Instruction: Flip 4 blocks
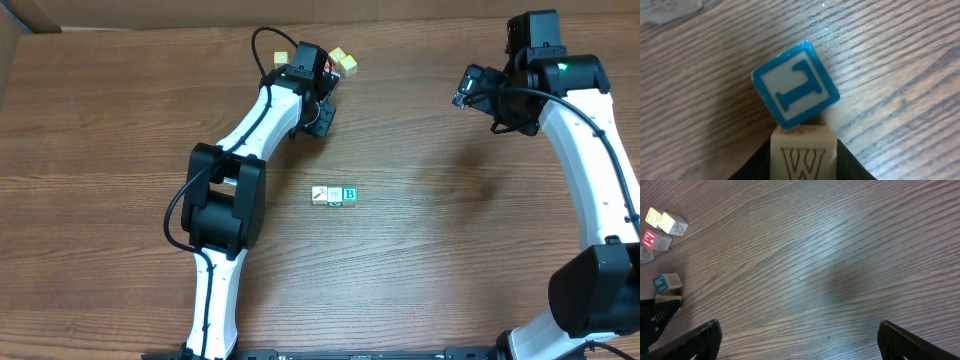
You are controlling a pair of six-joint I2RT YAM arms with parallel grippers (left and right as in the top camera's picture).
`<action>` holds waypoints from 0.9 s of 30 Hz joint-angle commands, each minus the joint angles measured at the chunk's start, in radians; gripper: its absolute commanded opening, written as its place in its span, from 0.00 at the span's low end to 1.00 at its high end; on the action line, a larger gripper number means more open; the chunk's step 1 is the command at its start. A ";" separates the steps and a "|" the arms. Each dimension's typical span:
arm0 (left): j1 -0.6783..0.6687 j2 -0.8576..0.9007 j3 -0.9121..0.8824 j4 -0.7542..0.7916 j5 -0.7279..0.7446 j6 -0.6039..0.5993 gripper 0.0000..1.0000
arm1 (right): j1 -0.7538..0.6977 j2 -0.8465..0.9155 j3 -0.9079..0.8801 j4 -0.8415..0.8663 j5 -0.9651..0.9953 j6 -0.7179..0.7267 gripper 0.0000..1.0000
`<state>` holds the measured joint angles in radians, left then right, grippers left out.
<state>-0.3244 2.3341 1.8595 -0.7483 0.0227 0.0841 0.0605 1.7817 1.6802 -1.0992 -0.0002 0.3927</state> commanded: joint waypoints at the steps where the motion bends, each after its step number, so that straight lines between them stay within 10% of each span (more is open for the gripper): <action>1: 0.004 -0.107 0.029 -0.022 0.004 -0.053 0.29 | 0.000 -0.012 0.002 0.005 -0.001 0.004 1.00; 17: 0.004 -0.313 0.026 -0.283 -0.001 -0.151 0.41 | 0.000 -0.012 0.002 0.005 -0.001 0.004 1.00; 23: 0.004 -0.240 0.026 -0.265 0.005 -0.152 0.98 | 0.000 -0.012 0.002 0.005 -0.001 0.004 1.00; 27: 0.004 -0.217 0.026 -0.243 0.003 -0.130 1.00 | 0.000 -0.012 0.002 0.005 -0.001 0.004 1.00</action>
<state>-0.3244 2.0945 1.8782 -1.0039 0.0227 -0.0570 0.0605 1.7817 1.6802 -1.0992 -0.0006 0.3920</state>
